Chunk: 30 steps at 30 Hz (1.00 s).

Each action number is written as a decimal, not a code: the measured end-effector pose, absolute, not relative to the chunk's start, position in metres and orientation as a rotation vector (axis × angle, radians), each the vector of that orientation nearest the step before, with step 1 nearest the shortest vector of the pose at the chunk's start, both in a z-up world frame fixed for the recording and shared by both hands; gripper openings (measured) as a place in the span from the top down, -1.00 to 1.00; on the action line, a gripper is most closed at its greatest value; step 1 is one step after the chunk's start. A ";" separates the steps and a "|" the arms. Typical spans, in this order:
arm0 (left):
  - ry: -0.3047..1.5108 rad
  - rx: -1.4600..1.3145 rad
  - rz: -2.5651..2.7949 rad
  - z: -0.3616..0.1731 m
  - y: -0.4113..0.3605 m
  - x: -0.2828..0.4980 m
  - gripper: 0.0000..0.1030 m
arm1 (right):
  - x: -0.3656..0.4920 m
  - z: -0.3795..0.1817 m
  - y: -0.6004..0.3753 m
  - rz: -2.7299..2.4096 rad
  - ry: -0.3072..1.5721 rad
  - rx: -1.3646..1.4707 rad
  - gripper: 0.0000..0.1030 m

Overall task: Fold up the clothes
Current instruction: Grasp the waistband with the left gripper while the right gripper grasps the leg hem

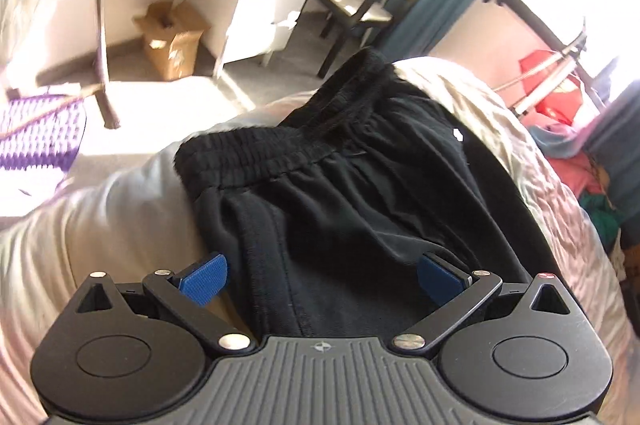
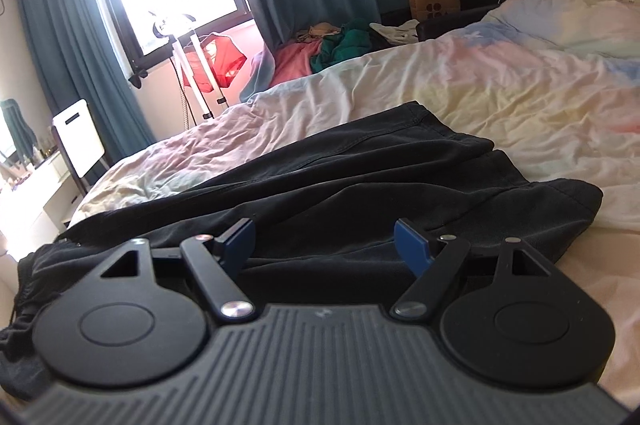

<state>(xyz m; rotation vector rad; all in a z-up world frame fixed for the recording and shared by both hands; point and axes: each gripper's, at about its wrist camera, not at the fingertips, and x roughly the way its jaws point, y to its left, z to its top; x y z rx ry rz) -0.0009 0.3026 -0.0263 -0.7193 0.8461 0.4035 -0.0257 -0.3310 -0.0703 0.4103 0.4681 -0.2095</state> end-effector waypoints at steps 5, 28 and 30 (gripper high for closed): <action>0.910 -1.122 0.365 -0.069 0.339 -0.010 -0.94 | -0.030 -0.073 -0.350 -0.241 0.462 0.515 -0.52; 0.657 -1.485 0.281 -0.120 0.355 -0.047 -0.72 | -0.064 -0.192 -0.522 -0.564 0.429 1.236 -0.55; 0.653 -1.494 0.272 -0.122 0.355 -0.047 -0.71 | -0.053 -0.206 -0.528 -0.489 0.410 1.282 -0.55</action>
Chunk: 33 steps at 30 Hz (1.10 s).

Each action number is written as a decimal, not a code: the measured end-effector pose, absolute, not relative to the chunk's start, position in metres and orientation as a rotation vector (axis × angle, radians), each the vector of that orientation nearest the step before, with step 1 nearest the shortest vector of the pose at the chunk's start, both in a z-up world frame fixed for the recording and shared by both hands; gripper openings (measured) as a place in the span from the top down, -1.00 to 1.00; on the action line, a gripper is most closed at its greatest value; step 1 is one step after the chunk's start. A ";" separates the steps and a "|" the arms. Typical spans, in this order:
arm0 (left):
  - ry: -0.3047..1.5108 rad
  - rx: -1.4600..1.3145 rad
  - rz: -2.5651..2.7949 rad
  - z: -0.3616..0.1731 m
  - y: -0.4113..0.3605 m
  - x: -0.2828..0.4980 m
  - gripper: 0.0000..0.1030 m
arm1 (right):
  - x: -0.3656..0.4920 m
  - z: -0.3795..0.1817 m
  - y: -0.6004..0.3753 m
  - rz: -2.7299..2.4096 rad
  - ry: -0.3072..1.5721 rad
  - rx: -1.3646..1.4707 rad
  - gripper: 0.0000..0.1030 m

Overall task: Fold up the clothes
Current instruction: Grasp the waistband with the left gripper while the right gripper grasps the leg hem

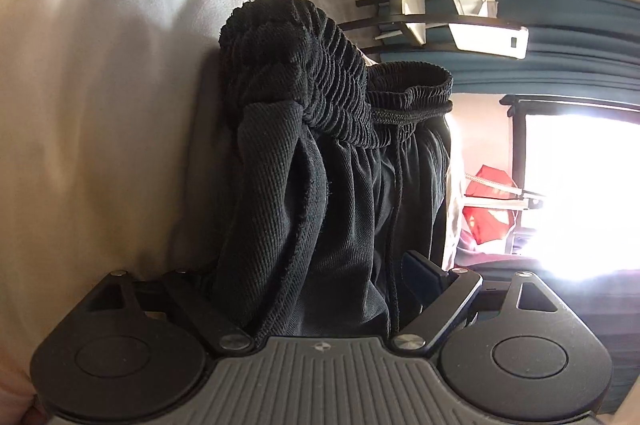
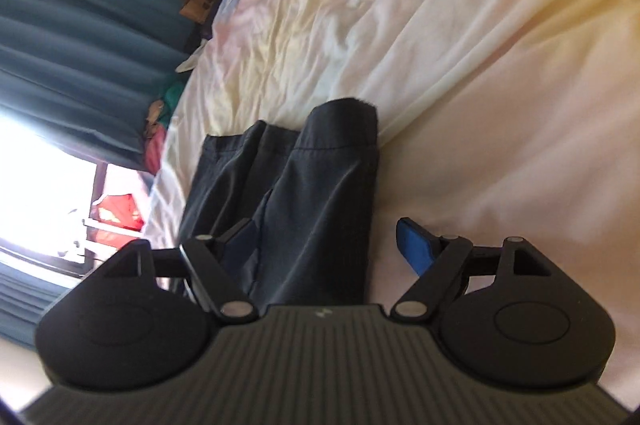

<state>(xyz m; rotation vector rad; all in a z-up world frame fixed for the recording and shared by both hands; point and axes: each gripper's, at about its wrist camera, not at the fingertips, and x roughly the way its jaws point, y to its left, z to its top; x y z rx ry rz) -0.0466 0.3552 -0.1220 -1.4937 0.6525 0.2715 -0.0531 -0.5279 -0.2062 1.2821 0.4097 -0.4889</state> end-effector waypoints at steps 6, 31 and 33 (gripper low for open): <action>0.616 -1.515 0.219 -0.121 0.352 -0.049 -0.53 | -0.028 -0.219 -0.535 -0.405 0.377 1.256 0.46; 0.557 -1.065 0.181 -0.046 0.306 -0.052 0.86 | -0.045 -0.140 -0.520 -0.532 0.228 0.990 0.86; 0.518 -1.069 0.146 -0.031 0.304 -0.049 0.86 | -0.042 -0.127 -0.519 -0.548 0.228 0.945 0.86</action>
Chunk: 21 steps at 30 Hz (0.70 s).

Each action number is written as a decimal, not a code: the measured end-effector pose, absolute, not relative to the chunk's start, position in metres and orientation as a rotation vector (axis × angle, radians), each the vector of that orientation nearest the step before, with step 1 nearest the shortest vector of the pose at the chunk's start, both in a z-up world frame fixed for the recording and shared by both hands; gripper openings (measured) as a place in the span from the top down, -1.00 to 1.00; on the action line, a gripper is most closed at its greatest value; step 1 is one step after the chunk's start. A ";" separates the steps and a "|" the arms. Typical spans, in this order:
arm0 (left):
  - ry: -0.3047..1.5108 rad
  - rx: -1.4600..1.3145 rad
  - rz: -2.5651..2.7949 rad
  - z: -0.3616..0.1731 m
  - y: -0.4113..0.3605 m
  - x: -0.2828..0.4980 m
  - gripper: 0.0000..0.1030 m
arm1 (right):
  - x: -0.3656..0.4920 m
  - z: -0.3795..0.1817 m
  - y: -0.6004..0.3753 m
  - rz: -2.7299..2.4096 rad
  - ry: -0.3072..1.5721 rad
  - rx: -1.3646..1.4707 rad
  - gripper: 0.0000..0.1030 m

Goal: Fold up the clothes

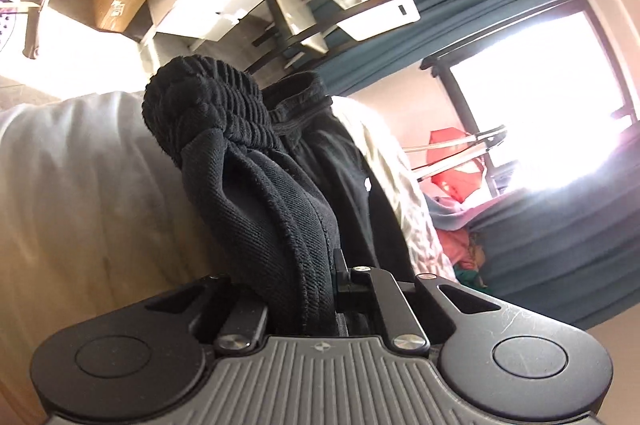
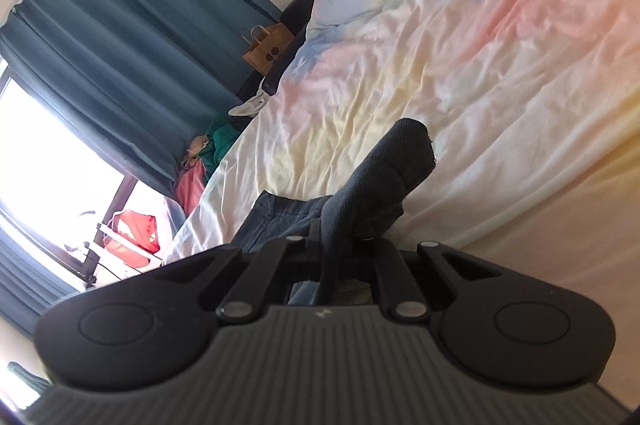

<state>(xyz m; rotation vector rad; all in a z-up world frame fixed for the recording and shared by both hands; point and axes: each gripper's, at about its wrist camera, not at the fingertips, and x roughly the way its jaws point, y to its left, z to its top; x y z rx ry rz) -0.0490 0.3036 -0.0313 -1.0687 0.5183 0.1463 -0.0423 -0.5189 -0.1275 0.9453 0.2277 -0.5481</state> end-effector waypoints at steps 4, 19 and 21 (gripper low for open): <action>0.499 -1.012 0.094 0.007 0.293 0.008 0.86 | -0.009 -0.102 -0.522 -0.569 0.258 0.846 0.86; 0.672 -0.804 0.299 -0.066 0.242 0.365 0.83 | 0.292 -0.111 -0.526 -0.700 0.502 0.573 0.85; 0.696 -0.801 0.291 -0.089 0.243 0.386 0.78 | 0.315 -0.126 -0.527 -0.703 0.528 0.554 0.85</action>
